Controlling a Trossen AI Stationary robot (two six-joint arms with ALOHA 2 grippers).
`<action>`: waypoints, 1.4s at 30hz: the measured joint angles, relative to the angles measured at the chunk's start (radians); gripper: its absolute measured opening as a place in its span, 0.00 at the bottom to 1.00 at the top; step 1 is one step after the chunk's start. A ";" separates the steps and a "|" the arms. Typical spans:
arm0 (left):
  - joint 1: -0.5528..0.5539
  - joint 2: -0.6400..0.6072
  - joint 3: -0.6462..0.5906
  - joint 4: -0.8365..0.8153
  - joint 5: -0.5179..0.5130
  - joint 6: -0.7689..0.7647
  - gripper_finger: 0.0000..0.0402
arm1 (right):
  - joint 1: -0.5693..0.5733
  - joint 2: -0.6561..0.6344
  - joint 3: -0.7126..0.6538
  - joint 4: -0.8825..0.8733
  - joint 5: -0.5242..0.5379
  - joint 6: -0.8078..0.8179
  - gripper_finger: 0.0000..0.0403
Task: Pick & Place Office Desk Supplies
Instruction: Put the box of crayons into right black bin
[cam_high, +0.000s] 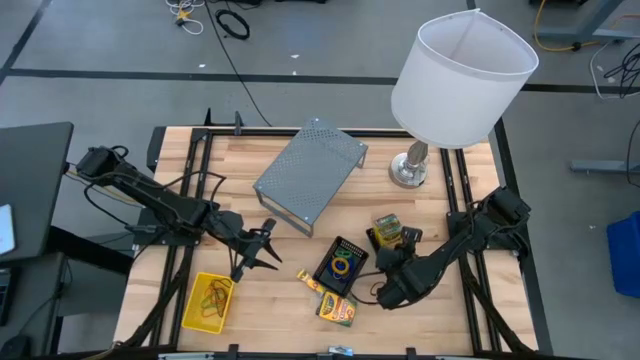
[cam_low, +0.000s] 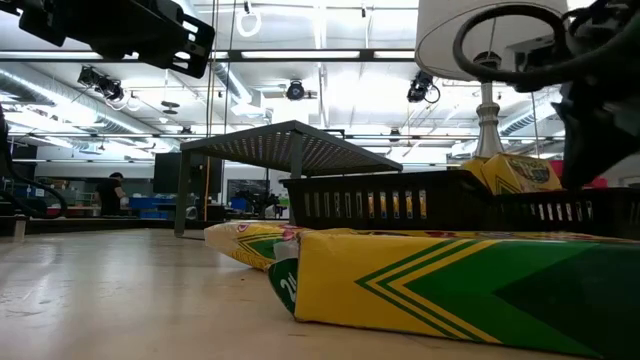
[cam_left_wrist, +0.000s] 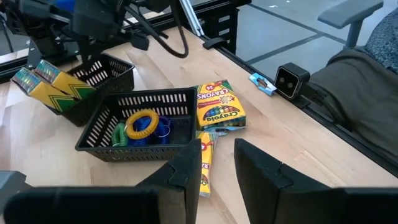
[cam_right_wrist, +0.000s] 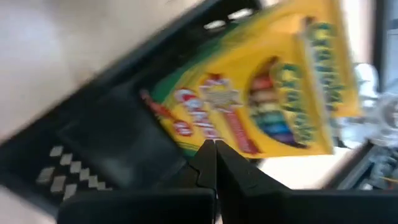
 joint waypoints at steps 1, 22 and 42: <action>0.000 0.000 0.000 0.000 0.000 0.002 0.26 | 0.000 0.000 0.000 0.017 -0.013 -0.009 0.00; 0.000 0.000 0.000 0.000 0.000 0.000 0.26 | -0.053 -0.006 -0.172 0.304 -0.063 -0.157 0.00; 0.000 0.000 0.000 0.008 0.000 0.000 0.26 | -0.058 -0.001 -0.197 0.300 0.166 -0.109 0.00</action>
